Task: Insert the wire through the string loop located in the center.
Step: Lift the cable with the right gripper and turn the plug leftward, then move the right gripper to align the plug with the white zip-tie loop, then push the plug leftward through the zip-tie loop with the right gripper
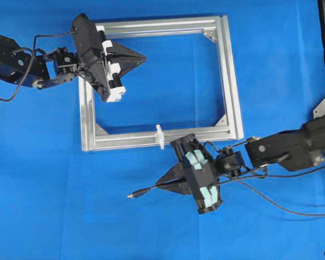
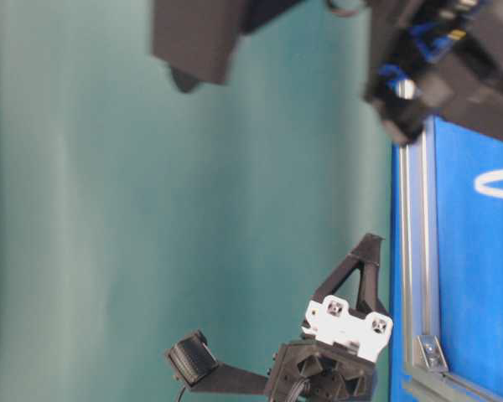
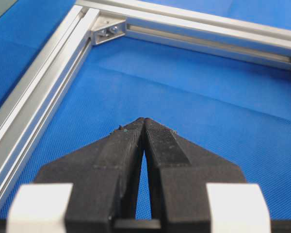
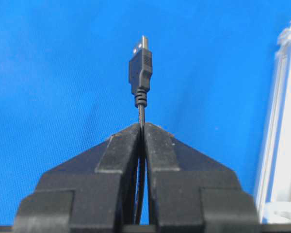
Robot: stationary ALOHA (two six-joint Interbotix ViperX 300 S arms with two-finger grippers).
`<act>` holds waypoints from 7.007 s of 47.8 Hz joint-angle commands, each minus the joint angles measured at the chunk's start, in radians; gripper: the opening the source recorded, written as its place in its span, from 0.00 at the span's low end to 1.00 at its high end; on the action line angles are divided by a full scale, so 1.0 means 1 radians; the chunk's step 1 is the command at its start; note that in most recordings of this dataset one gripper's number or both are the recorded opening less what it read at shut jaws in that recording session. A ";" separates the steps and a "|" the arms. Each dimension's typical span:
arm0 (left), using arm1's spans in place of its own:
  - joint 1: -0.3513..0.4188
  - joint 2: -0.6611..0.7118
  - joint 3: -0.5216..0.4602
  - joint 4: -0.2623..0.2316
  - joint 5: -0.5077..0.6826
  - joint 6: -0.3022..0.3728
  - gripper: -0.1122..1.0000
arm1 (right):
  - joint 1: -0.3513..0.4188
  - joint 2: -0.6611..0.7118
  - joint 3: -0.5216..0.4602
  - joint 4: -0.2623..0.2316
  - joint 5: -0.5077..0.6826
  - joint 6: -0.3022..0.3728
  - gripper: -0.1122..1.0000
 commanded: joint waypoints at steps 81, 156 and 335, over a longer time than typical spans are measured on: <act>0.002 -0.038 0.005 0.003 -0.005 0.000 0.10 | 0.000 -0.100 -0.015 -0.002 0.081 -0.003 0.08; 0.002 -0.038 0.006 0.003 -0.005 0.000 0.10 | -0.031 -0.333 0.272 0.037 0.084 0.002 0.08; 0.002 -0.040 0.012 0.003 -0.008 0.000 0.10 | -0.216 -0.212 0.195 0.037 0.035 0.002 0.08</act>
